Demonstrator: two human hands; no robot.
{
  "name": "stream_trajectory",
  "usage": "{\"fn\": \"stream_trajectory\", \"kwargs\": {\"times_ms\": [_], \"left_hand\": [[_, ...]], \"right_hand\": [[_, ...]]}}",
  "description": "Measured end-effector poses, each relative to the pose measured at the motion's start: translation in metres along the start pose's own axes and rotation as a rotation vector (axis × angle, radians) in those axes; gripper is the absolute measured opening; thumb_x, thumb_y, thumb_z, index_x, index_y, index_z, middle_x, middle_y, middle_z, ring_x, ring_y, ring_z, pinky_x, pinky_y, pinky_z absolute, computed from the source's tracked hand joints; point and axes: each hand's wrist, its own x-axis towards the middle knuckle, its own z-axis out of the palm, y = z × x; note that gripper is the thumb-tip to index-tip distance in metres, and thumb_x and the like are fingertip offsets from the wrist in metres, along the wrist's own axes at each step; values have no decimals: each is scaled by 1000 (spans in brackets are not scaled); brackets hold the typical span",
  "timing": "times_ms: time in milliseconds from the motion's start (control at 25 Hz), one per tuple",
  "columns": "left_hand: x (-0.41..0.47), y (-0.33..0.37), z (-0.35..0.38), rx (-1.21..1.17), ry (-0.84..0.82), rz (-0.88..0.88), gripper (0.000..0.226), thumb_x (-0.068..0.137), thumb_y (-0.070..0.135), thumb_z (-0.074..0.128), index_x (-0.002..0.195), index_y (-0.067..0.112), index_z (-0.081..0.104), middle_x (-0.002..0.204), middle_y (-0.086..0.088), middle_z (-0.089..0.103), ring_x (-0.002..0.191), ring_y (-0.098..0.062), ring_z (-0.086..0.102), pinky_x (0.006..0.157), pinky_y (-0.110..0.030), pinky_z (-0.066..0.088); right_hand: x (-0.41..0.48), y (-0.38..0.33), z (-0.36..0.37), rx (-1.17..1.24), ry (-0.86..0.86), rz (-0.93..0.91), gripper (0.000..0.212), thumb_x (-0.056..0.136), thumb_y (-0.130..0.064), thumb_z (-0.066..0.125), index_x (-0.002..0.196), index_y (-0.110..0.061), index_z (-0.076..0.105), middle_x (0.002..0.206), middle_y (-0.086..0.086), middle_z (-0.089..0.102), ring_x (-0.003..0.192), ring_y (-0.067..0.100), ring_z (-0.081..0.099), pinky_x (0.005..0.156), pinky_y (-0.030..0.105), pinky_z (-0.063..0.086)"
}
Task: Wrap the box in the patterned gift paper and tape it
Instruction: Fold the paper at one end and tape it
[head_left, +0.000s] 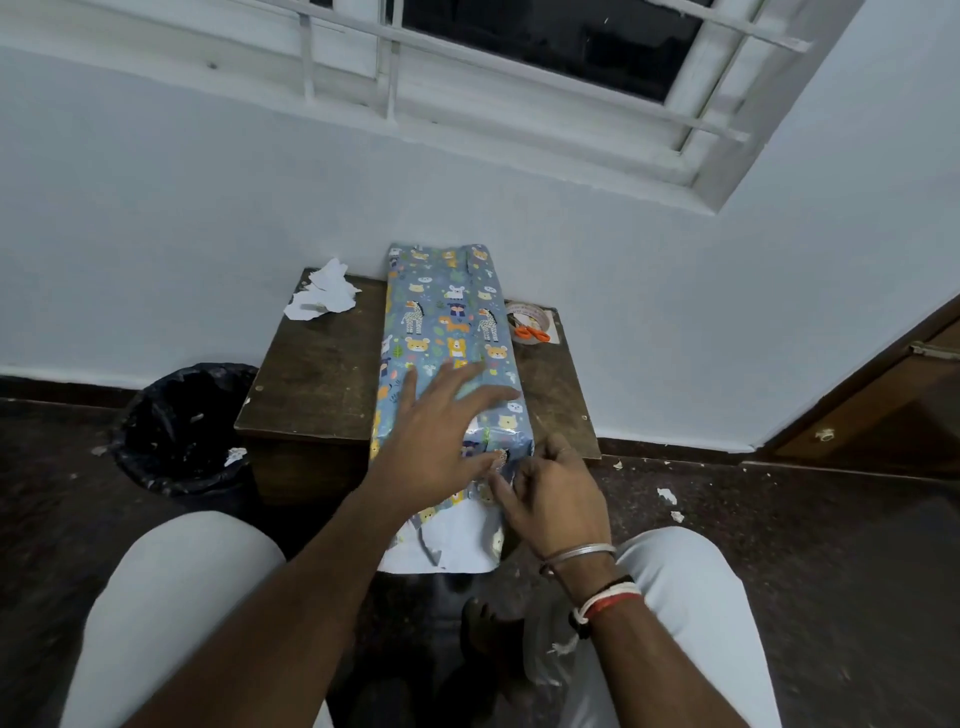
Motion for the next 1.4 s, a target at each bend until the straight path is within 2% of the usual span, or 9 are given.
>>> {"fn": "stream_trajectory", "kwargs": {"times_ms": [160,360,480,640,760,920,1080,1240,1400], "left_hand": [[-38,-22,-19,-199,378,-214,74,72,31,91,138,32,58,151,0,39,141,-18,42,114,-42,39],[-70,-31,-15,-240,346,-608,84,69,28,93,143,26,54,131,-5,47,103,-11,55,95,-36,52],[-73,-33,-6,-238,369,-663,66,71,31,90,132,28,65,105,-1,61,90,-17,64,85,-41,58],[-69,-25,-6,-242,432,-733,50,71,26,90,118,27,74,72,8,67,72,-10,65,71,-32,55],[-70,-18,-5,-224,434,-725,37,77,25,87,112,27,76,60,17,65,63,7,61,62,-20,47],[-72,-14,-3,-88,423,-689,20,88,36,74,104,25,76,50,9,59,59,-5,61,61,-25,46],[-68,-14,-2,-12,406,-687,23,90,24,68,112,19,76,51,5,60,61,-20,66,65,-34,55],[-69,-18,2,-43,411,-684,29,89,22,69,118,21,73,52,4,62,62,-14,65,65,-29,52],[-75,-21,7,-95,365,-675,39,87,21,67,125,24,68,83,5,76,81,-18,72,72,-32,57]], "right_hand": [[16,-6,2,-144,96,-107,37,79,-37,82,95,-19,54,100,5,54,86,31,55,63,36,45],[34,-15,6,-193,-2,-365,68,71,-29,86,133,-31,57,128,3,56,121,32,51,100,45,47],[44,-28,16,-224,-58,-453,72,71,-34,86,135,-33,54,132,3,55,119,29,51,97,44,49],[44,-41,26,-273,-37,-421,78,70,-51,83,140,-40,50,138,0,52,113,31,50,97,48,43],[45,-46,30,-268,18,-390,78,67,-54,83,137,-41,52,137,0,53,109,31,50,95,47,41],[45,-46,34,-255,59,-376,82,63,-53,87,137,-42,53,135,1,54,109,31,50,93,47,44],[44,-48,38,-262,84,-379,86,63,-54,87,140,-45,51,136,3,55,107,32,51,93,48,43],[43,-52,41,-281,113,-373,93,57,-56,88,142,-42,52,136,4,56,104,33,53,94,47,37],[41,-55,44,-288,126,-366,86,65,-54,83,143,-38,53,139,7,56,107,36,54,94,50,39]]}}
